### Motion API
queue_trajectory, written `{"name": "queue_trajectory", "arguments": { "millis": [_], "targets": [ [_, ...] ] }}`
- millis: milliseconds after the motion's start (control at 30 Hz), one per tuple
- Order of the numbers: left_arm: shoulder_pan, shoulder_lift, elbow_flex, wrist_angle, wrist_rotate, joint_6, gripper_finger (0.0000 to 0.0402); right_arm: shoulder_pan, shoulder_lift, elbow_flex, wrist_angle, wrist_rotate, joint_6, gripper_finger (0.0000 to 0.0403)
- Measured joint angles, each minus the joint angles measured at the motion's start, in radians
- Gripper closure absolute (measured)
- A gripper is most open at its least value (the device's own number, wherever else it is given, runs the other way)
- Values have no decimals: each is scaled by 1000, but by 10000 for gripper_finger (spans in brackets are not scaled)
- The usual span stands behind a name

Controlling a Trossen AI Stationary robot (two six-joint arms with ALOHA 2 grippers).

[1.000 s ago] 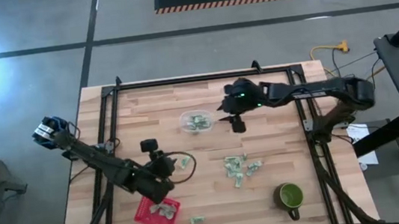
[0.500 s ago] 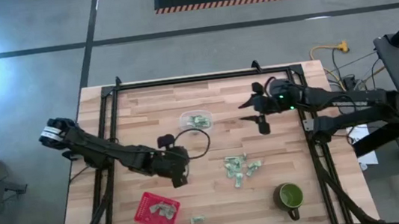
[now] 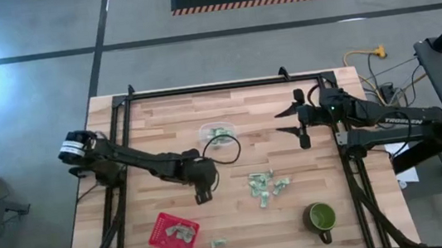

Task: Pick and place items into bin
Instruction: Put the stevia packet into the orange bin

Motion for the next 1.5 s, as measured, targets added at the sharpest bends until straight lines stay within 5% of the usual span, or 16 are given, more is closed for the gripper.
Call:
{"name": "queue_trajectory", "arguments": {
  "millis": [700, 1133, 1500],
  "targets": [
    [60, 0, -27, -2, 51, -168, 195, 5, 5, -1, 2, -3, 12, 211],
    [90, 171, 13, -20, 156, -182, 195, 21, 5, -1, 14, -8, 9, 211],
    [98, 172, 17, -38, 156, -182, 218, 23, 6, -1, 17, -8, 2, 211]
  ]
}}
